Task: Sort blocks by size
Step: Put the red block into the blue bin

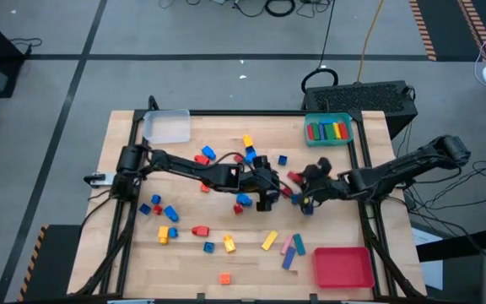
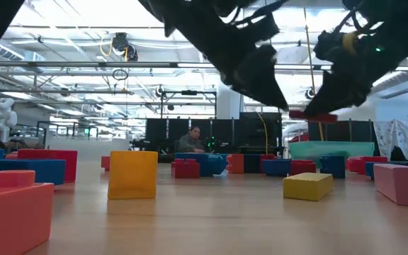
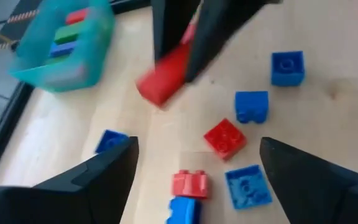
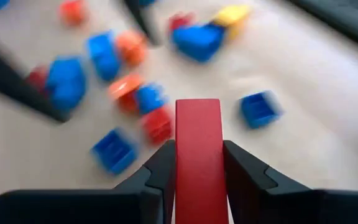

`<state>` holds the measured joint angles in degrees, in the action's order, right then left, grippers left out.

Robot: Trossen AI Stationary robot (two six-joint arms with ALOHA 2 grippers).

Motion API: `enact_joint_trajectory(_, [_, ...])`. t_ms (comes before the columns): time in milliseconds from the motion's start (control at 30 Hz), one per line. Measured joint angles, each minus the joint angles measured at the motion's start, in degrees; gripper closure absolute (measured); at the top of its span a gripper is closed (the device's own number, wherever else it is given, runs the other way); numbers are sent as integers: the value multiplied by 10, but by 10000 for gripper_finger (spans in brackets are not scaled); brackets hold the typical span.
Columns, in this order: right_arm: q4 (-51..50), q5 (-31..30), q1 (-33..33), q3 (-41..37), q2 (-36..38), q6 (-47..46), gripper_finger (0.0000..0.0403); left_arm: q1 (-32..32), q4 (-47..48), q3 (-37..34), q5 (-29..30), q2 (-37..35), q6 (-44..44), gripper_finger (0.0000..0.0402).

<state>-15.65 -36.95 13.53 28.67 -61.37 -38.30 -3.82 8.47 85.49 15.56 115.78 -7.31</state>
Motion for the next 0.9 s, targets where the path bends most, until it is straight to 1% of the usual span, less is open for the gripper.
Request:
enact_joint_trajectory(67, [-52, -34, -21, -1, 32, -39, 313, 2, -10, -7, 0, -7, 16, 62])
enact_joint_trajectory(133, [-93, -53, -52, 0, 65, -70, 312, 0, -35, -28, -1, -13, 24, 61])
enact_joint_trajectory(200, [-138, -73, -87, 0, 93, -96, 312, -4, -101, -49, -5, -13, 25, 61])
enact_joint_trajectory(300, [-176, -96, -143, -1, 121, -112, 311, -12, -152, -78, -6, -13, 25, 60])
enact_joint_trajectory(400, [-172, -99, -199, 0, 133, -106, 311, -18, -174, -99, -7, -13, 26, 60])
enact_joint_trajectory(533, [-166, -100, -274, 0, 127, -85, 311, -23, -178, -106, -7, -13, 26, 60])
enact_joint_trajectory(700, [-164, -100, -371, 0, 94, -73, 310, -25, -179, -106, -6, -13, 26, 60])
enact_joint_trajectory(900, [-113, -94, -459, 0, 56, -39, 310, -29, -171, -106, -6, -13, 26, 59])
